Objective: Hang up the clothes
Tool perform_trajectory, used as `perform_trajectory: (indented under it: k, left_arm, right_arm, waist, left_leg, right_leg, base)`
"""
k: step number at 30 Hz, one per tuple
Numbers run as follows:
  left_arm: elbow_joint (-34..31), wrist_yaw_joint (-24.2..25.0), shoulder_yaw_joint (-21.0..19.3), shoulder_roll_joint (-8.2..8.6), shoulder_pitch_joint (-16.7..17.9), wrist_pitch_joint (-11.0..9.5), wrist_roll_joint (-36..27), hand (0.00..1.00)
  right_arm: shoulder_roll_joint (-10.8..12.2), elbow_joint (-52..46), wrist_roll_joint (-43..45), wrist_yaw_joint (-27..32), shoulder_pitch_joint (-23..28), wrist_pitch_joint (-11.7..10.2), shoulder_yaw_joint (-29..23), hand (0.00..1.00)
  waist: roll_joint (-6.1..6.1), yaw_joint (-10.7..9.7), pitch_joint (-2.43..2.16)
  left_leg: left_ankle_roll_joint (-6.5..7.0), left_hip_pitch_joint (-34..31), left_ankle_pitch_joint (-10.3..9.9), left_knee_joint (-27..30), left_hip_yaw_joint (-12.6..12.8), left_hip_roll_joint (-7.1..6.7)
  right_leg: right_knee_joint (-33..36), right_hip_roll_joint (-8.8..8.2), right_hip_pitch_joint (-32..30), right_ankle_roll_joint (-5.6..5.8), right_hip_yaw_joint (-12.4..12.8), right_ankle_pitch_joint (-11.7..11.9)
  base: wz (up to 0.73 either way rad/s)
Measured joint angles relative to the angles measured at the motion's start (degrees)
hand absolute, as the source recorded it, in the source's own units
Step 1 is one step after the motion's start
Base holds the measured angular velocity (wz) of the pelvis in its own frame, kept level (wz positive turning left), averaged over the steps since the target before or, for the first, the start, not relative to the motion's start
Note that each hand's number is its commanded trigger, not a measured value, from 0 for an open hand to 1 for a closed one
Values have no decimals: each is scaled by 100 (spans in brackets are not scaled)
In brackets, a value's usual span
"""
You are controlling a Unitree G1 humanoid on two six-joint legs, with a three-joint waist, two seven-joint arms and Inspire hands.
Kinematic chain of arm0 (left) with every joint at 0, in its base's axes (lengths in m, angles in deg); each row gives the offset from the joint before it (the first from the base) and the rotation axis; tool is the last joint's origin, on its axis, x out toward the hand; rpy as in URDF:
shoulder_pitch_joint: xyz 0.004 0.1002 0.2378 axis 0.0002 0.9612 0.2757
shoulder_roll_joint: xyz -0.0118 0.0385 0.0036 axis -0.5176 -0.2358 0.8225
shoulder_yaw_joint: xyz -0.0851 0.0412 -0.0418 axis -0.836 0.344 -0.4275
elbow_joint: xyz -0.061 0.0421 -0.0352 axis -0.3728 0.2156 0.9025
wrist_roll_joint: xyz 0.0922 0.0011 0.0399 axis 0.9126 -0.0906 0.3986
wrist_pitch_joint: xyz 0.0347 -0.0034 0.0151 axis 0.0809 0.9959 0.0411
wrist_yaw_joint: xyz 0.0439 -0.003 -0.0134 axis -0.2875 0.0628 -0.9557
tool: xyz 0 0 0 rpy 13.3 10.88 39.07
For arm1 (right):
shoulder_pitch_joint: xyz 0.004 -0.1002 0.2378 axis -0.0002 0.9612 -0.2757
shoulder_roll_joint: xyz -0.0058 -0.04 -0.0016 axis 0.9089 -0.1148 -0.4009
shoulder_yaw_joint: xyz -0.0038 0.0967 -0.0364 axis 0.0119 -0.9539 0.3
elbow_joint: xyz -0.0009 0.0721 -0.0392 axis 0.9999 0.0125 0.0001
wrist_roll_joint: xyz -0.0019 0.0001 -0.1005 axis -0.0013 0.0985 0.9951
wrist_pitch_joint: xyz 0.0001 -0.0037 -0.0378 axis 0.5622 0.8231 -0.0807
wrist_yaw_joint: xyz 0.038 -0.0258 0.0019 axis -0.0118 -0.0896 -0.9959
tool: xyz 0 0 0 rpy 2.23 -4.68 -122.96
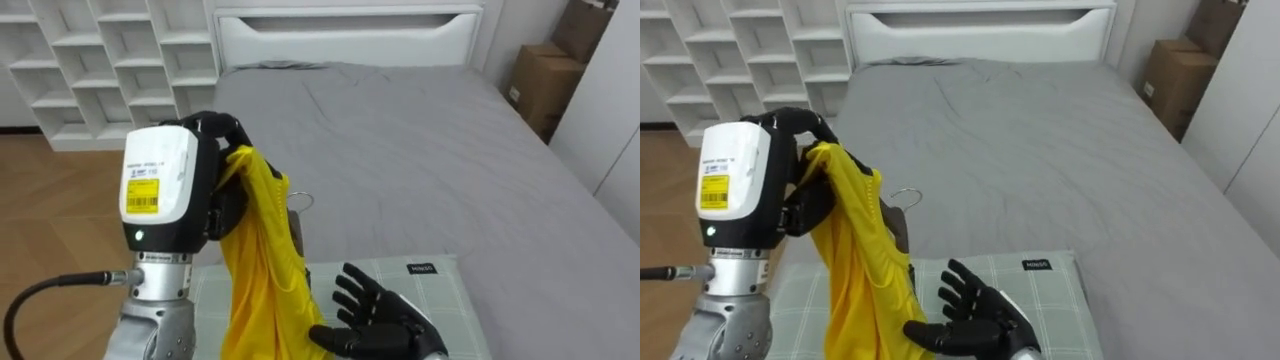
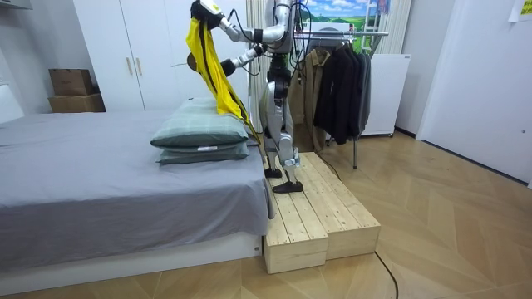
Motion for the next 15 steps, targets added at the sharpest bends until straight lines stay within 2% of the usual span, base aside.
perform_trajectory:
  k: [7,11,15]
  left_arm:
    - [-568,35,9,2,-3,-1,-18,100]
    - [-622,35,9,2,-73,2,-18,100]
    - [-623,36,57,0,-191,64,-54,100]
  right_arm:
    - [-21,122,-378,19,-82,0,-1,0]
    - [-21,138,-377,19,-108,0,-1,0]
    - [-36,195,-378,19,-182,0,24,0]
  waist:
    - [1,32,0]
    - [12,43,2]
    - [71,35,27]
  left_leg:
    - [1,-2,1,-3,-23,0]
    - [1,-3,1,-3,-33,-1]
    - [1,-4,1,-3,-41,-4]
  right_leg:
    - [-16,3,5,0,-6,0]
    - [-73,6,39,6,-13,5]
    - [-85,0,53,11,-25,11]
  base:
    - [0]
    - [2]
    - [1]
